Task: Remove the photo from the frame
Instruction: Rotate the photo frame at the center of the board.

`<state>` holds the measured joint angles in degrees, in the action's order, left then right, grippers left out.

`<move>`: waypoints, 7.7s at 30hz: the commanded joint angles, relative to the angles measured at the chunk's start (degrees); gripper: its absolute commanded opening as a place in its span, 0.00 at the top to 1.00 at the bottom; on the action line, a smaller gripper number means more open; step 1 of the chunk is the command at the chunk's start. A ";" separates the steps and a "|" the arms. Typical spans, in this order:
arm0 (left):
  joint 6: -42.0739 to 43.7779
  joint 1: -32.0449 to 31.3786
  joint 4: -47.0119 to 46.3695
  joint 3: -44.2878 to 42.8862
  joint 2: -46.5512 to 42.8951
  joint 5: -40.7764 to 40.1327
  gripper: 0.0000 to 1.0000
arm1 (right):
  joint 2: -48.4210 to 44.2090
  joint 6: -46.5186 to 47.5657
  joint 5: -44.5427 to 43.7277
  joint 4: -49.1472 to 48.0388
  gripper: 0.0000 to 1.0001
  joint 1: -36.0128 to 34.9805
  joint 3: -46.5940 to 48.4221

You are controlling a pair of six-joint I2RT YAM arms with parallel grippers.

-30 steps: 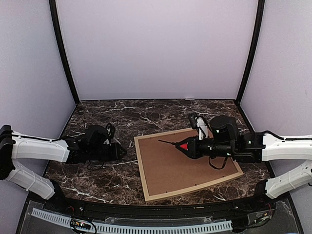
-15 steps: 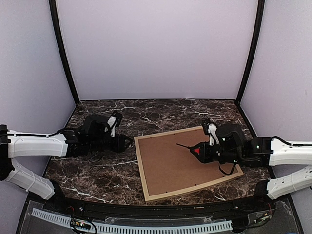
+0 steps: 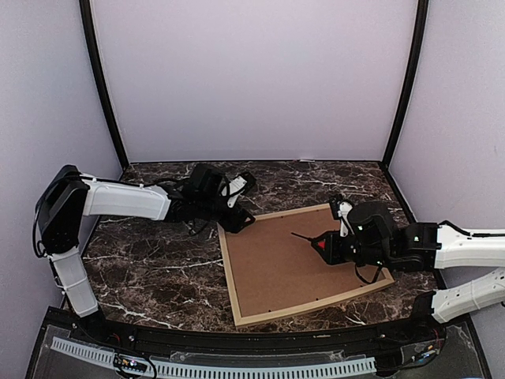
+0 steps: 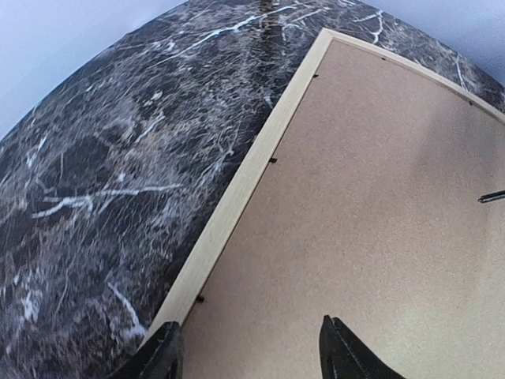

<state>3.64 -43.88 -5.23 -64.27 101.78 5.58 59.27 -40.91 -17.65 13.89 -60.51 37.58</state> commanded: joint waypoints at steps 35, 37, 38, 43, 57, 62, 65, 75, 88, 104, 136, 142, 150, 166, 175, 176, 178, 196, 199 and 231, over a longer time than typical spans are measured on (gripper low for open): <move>7.16 6.36 17.51 -25.74 30.74 11.71 0.87 | 11.02 2.83 3.04 -5.45 1.00 1.17 4.57; 5.18 6.48 14.36 -20.81 28.42 10.46 0.88 | 11.05 2.97 2.68 -4.88 1.00 1.17 4.88; 3.80 6.50 12.24 -19.23 26.97 10.04 0.88 | 11.12 3.07 2.48 -4.57 1.00 1.18 5.09; -0.11 6.36 6.52 -8.83 23.08 8.61 0.88 | 11.35 3.06 2.18 -4.01 1.00 1.26 5.57; -10.35 6.35 0.79 1.34 20.30 4.51 0.90 | 11.60 2.40 3.24 -4.28 1.00 1.22 6.45; -12.84 6.38 -1.25 5.29 18.77 3.25 0.91 | 11.13 2.10 3.34 -4.16 1.00 1.27 6.36; -14.37 6.36 -1.62 7.30 17.98 2.31 0.91 | 10.85 1.82 3.66 -4.30 1.00 1.27 6.28; -20.96 6.36 -3.05 15.28 13.01 -0.90 0.92 | 9.92 0.99 4.26 -4.75 1.00 1.24 5.75; -29.91 6.40 -3.13 23.55 8.44 -6.63 0.93 | 8.98 -0.44 5.25 -5.23 1.00 1.23 5.22; -38.29 6.48 3.11 28.13 3.06 -14.96 0.94 | 8.45 -1.13 4.64 -4.23 1.00 1.26 6.77; -17.31 5.38 1.00 21.64 -12.90 -2.56 0.44 | 7.09 -1.72 4.86 -3.84 1.00 1.23 6.06; -14.68 5.43 1.26 15.11 -4.36 0.72 0.45 | 6.86 -1.56 4.50 -3.45 1.00 1.26 5.70; -15.06 5.51 0.02 10.01 2.42 0.82 0.51 | 6.73 -1.43 4.02 -2.95 1.00 1.27 5.07; -16.72 7.50 -2.23 7.98 9.14 -1.82 0.91 | 8.23 -0.92 4.11 -3.53 1.00 1.27 4.98; -22.45 8.33 2.25 11.43 7.74 -10.88 0.95 | 8.88 -0.93 4.32 -3.95 1.00 1.27 5.04; -23.92 8.47 2.38 12.14 6.88 -11.27 0.95 | 9.01 -0.97 4.39 -4.12 1.00 1.26 5.09; -25.95 8.72 2.42 14.36 5.43 -12.35 0.95 | 9.12 -0.99 4.51 -4.46 1.00 1.23 5.04; -46.91 8.27 1.96 30.89 -3.16 -10.52 0.94 | 11.17 -1.01 5.94 -6.53 1.00 1.25 5.40; -49.80 6.96 2.51 31.44 -3.67 -10.32 0.94 | 11.35 -0.97 6.20 -6.60 1.00 1.22 5.63; -61.14 -11.66 -8.64 28.87 -0.45 0.68 0.57 | 7.40 -2.19 5.74 -5.17 1.00 1.23 3.38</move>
<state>-60.29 -53.63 -21.80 -38.22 98.24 -2.39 68.25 -42.52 -11.40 10.09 -59.55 41.65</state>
